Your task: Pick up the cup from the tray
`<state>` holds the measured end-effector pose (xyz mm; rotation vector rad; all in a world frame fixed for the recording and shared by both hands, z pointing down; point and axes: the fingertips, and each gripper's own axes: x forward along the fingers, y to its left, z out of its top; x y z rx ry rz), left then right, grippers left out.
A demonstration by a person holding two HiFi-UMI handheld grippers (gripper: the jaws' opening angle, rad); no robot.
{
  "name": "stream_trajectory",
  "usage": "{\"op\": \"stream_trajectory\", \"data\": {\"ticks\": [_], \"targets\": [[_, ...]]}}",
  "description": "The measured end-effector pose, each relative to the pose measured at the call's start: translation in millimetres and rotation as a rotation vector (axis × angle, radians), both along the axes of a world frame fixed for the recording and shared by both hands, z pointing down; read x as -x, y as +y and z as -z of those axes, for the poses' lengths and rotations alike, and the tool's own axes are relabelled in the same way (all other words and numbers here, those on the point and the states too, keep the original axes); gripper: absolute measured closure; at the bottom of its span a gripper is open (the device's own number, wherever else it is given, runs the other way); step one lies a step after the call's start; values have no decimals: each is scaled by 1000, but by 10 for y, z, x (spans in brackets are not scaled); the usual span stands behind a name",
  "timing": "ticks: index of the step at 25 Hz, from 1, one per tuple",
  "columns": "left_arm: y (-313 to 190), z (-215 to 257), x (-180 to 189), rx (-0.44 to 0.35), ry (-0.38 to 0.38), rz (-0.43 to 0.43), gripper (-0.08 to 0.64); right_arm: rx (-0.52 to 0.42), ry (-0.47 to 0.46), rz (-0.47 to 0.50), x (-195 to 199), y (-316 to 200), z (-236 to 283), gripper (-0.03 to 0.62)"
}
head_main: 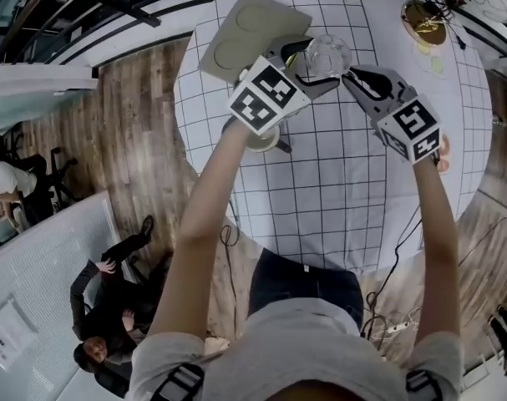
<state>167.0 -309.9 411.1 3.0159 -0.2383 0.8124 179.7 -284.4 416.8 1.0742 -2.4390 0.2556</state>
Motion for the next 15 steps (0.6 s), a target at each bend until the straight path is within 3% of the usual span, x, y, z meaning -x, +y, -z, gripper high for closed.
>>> {"op": "stream_trajectory", "data": {"ticks": [9, 15], "targets": [[246, -615, -161, 158, -143, 27, 202, 114, 10, -13, -181, 234, -555, 541], [263, -875, -177, 201, -227, 34, 202, 146, 37, 2, -211, 245, -790, 541]]}}
